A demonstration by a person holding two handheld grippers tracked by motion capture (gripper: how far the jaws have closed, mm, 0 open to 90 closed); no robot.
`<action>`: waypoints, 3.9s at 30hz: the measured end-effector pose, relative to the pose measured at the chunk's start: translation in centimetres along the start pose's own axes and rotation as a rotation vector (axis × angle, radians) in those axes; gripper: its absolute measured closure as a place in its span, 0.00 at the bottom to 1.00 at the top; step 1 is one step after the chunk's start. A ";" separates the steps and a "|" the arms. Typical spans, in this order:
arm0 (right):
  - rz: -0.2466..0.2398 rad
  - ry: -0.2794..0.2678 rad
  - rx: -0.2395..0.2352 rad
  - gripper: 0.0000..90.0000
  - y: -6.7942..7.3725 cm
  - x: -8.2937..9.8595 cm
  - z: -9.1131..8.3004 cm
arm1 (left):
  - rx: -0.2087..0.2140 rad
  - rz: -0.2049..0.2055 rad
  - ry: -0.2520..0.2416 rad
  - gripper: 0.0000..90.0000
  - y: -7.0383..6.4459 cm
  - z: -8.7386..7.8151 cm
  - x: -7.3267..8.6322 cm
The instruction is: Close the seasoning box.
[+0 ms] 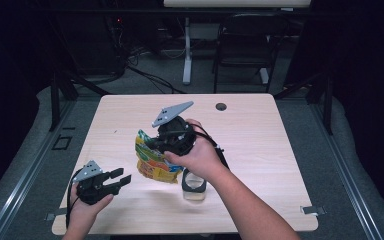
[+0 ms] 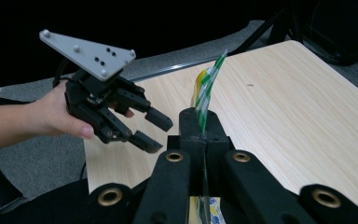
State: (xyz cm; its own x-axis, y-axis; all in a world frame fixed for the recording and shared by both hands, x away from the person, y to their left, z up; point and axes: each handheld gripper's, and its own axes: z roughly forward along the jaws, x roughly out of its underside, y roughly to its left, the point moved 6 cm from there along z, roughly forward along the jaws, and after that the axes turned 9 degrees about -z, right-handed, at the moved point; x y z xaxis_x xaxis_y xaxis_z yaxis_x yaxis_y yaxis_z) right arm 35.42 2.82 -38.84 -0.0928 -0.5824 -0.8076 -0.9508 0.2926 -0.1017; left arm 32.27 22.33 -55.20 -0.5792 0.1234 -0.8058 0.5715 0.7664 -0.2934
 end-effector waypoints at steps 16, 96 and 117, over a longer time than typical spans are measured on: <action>-0.035 -0.015 -0.002 1.00 0.8 -0.9 -0.9 | 0.085 0.028 0.038 0.63 -1.7 1.5 0.6; -0.080 -0.127 -0.052 1.00 2.0 -2.6 -1.6 | 0.371 -0.046 -0.108 0.46 -2.9 2.1 0.2; -0.073 -0.130 -0.034 1.00 1.7 -2.3 -1.3 | 0.357 -0.025 -0.100 0.46 -3.1 1.8 0.2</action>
State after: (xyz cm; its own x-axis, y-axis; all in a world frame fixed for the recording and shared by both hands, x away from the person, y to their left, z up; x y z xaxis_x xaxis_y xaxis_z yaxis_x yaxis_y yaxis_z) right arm 33.62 3.70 -36.39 0.0145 -0.4973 -0.8674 -0.9632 0.2258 -0.1455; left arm 31.50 18.83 -55.38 -0.5460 0.0320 -0.8372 0.7350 0.4978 -0.4604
